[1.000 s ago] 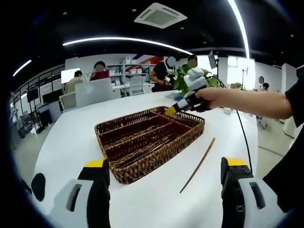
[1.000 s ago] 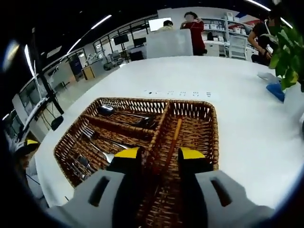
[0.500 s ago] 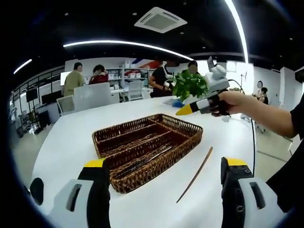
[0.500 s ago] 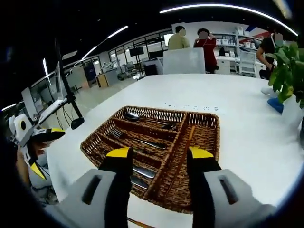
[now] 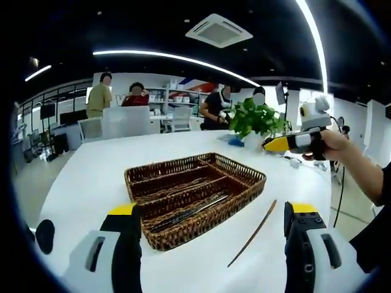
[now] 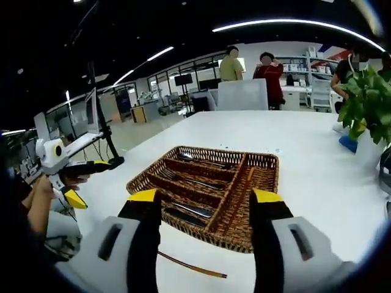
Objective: Arrange the knives, forks, and spoons in their matching storage slots by inserting each utensil handle-first until every utensil is classified and aligned in the correct compartment
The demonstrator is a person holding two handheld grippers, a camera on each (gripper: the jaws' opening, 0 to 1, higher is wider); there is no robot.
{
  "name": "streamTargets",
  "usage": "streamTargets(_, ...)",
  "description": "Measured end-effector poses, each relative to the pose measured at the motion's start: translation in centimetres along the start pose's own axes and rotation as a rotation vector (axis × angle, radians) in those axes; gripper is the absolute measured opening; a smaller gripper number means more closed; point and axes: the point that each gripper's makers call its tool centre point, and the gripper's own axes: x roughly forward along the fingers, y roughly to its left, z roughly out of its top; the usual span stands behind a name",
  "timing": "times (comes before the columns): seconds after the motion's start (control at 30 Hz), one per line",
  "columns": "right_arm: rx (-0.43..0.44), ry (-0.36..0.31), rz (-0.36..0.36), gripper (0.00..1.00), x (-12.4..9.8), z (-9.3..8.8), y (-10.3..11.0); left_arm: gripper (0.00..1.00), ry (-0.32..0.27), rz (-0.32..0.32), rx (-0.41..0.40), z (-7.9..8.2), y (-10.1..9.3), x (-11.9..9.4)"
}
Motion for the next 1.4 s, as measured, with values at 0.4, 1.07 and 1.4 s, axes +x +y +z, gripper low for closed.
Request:
streamTargets(0.4, -0.067, 0.024, 0.003, 0.74, -3.3, -2.2, 1.0, 0.99, -0.003, 0.013, -0.009, -0.1, 0.1, -0.8)
streamTargets(1.07, -0.069, 0.012, -0.029, 0.95, -7.0, -5.1, 2.1, 0.99, -0.022, 0.042, -0.009, -0.2, -0.3, -2.4)
streamTargets(1.4, -0.100, 0.030, 0.016, 0.99, -7.7, -5.8, 3.4, 0.99, -0.014, 0.038, 0.001, -0.7, -0.7, -2.9)
